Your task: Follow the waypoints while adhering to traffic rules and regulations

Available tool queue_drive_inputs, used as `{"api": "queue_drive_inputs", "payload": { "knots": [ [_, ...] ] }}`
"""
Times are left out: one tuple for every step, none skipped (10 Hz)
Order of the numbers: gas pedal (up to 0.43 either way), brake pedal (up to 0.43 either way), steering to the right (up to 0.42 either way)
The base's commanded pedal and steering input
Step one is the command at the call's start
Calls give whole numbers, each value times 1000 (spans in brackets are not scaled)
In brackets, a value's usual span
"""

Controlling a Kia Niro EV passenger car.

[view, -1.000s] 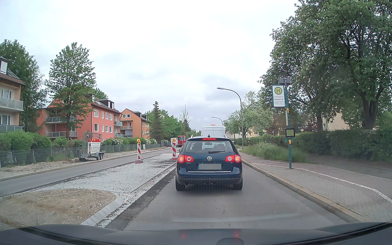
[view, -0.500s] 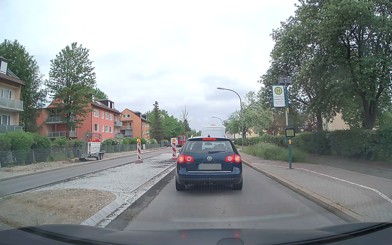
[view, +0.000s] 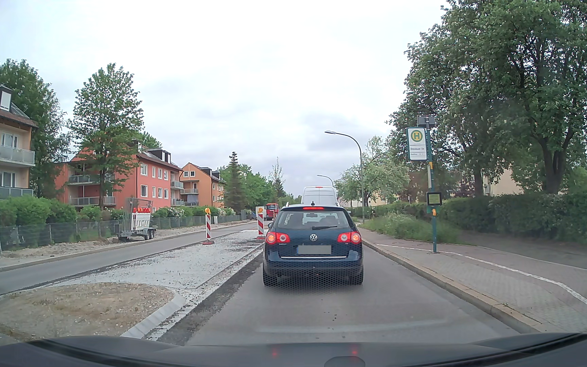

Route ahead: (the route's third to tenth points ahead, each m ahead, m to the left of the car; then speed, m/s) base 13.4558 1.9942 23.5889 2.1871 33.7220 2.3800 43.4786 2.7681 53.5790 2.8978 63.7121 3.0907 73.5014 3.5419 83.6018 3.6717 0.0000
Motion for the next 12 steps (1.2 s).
{"api": "queue_drive_inputs", "payload": {
  "knots": [
    [0,262,-16],
    [0,262,-16],
    [0,262,-16],
    [0,262,-16],
    [0,262,-16],
    [0,262,-16],
    [0,262,-16],
    [0,262,-16],
    [0,262,-16],
    [0,268,-16],
    [0,262,-16],
    [0,262,-16]
  ]
}}
